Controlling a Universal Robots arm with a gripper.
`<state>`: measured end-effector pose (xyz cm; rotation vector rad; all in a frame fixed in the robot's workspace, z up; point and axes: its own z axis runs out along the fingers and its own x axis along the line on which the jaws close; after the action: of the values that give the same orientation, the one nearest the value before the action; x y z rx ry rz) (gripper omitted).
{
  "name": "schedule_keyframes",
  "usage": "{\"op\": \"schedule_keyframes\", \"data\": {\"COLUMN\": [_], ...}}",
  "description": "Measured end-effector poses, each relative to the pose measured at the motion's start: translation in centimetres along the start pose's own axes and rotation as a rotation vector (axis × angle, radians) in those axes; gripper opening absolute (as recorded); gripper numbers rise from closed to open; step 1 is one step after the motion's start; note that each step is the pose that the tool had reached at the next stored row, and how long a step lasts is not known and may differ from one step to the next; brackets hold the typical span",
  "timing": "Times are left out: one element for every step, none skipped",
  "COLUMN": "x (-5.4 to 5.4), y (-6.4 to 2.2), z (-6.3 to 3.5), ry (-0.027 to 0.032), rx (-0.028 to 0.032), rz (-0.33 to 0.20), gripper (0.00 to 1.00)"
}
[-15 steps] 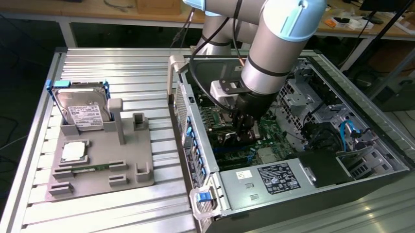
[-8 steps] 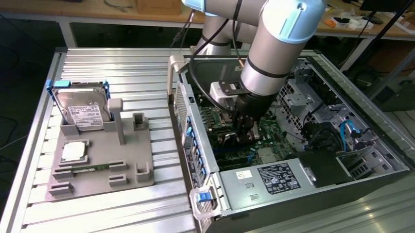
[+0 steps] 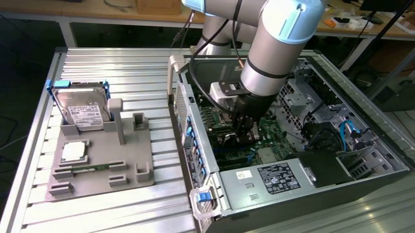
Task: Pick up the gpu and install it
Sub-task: 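Insert the gpu into the slot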
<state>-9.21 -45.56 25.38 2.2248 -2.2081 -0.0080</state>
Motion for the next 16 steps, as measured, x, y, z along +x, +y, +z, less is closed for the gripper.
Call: {"op": "schedule_keyframes", "data": {"x": [0.00,0.00,0.00,0.00,0.00,0.00,0.00,0.00,0.00,0.00,-0.01,-0.02,-0.01,-0.01,-0.02,-0.02], "y": [0.00,0.00,0.00,0.00,0.00,0.00,0.00,0.00,0.00,0.00,0.00,0.00,0.01,0.01,0.01,0.00], "z": [0.00,0.00,0.00,0.00,0.00,0.00,0.01,0.01,0.01,0.01,-0.02,-0.12,-0.24,-0.32,-0.37,-0.38], "ry": [0.0000,0.0000,0.0000,0.0000,0.0000,0.0000,0.0000,0.0000,0.0001,0.0000,-0.0003,-0.0007,-0.0002,-0.0001,-0.0002,-0.0004], "rx": [0.0000,0.0000,0.0000,0.0000,0.0000,0.0000,0.0000,0.0000,0.0001,0.0001,0.0002,0.0003,0.0001,0.0001,0.0001,0.0002], "rz": [0.000,0.000,0.000,0.000,0.000,0.000,0.000,0.000,0.000,0.000,0.000,0.000,0.000,0.000,0.000,0.000], "gripper": [0.27,0.27,0.27,0.27,0.27,0.27,0.27,0.27,0.27,0.27,0.27,0.27,0.27,0.27,0.27,0.27]}}
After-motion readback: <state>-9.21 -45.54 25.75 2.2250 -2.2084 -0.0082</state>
